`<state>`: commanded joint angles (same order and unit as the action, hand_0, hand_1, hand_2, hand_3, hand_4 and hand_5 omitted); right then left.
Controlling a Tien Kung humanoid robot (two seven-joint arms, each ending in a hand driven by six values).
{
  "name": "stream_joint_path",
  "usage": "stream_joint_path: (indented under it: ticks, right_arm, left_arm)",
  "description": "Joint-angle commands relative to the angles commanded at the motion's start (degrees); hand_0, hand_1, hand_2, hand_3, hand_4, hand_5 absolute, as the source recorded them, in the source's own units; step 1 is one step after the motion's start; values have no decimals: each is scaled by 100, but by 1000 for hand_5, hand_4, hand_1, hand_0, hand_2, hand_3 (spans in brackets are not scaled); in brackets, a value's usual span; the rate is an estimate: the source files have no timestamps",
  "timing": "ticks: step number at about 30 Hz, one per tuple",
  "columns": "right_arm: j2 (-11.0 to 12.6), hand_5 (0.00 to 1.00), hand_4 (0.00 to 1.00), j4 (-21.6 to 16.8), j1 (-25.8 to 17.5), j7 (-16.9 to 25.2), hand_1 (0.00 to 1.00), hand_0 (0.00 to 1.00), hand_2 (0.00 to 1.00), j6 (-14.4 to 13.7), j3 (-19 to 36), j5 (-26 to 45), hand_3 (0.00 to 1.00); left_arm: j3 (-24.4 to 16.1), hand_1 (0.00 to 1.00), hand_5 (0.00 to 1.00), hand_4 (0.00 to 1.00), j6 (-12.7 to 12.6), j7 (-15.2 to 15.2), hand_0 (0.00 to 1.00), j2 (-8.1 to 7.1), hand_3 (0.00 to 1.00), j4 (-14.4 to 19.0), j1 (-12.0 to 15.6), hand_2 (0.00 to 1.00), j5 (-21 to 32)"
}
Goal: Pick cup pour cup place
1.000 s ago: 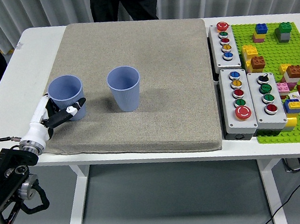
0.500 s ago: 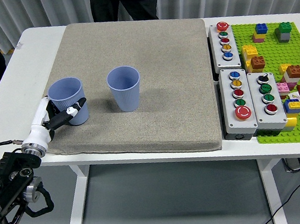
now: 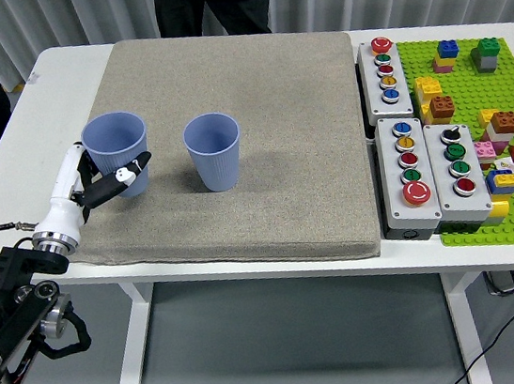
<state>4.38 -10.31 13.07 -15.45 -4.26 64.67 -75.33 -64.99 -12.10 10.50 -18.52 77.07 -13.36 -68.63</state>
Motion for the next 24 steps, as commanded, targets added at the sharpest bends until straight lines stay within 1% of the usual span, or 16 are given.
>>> stream_joint_path:
  ticks: [1,2,4,6,7,9,12,17,21,24]
  right_arm:
    - [4,184,2,0,-9,-3,637,675,569,1,6,-16,573]
    - [5,184,2,0,-11,-4,637,675,569,2,8,-20,573]
    - [11,184,2,0,-36,-4,637,675,569,-1,-11,-10,573]
    - [14,184,2,0,-55,-6,637,675,569,0,-15,-13,573]
    - [15,182,2,0,-61,-8,637,675,569,2,-16,-21,573]
    - [19,182,2,0,-78,-9,637,675,569,5,-13,-37,573]
    - [25,182,2,0,-89,-10,637,675,569,3,-12,-43,573]
    - [27,180,2,0,-100,-7,637,675,567,1,-30,-22,573]
    - [25,179,2,0,-93,-8,636,675,567,-2,-41,2,573]
    - [26,179,2,0,-86,-5,636,675,567,-9,-56,33,573]
  left_arm:
    - [-17,453,197,799,-6,-40,544,-54,449,97,-57,439,-102]
    - [-21,453,197,799,-7,-50,544,-67,449,121,-70,439,-128]
    - [-38,453,197,799,-40,-108,544,-146,449,224,-154,439,-274]
    - [-24,453,197,799,-61,-156,544,-196,449,255,-223,439,-388]
    - [-20,444,192,789,-58,-183,464,-213,446,259,-249,439,-454]
    - [6,444,192,789,-51,-297,464,-271,446,276,-332,439,-740]
    - [82,444,192,789,-58,-365,464,-331,446,286,-406,439,-943]
    - [170,447,184,780,-70,-384,454,-338,448,255,-443,441,-999]
    - [262,447,182,775,-78,-429,456,-329,449,252,-463,441,-1155]
    - [323,447,182,775,-76,-498,456,-358,449,269,-504,441,-1338]
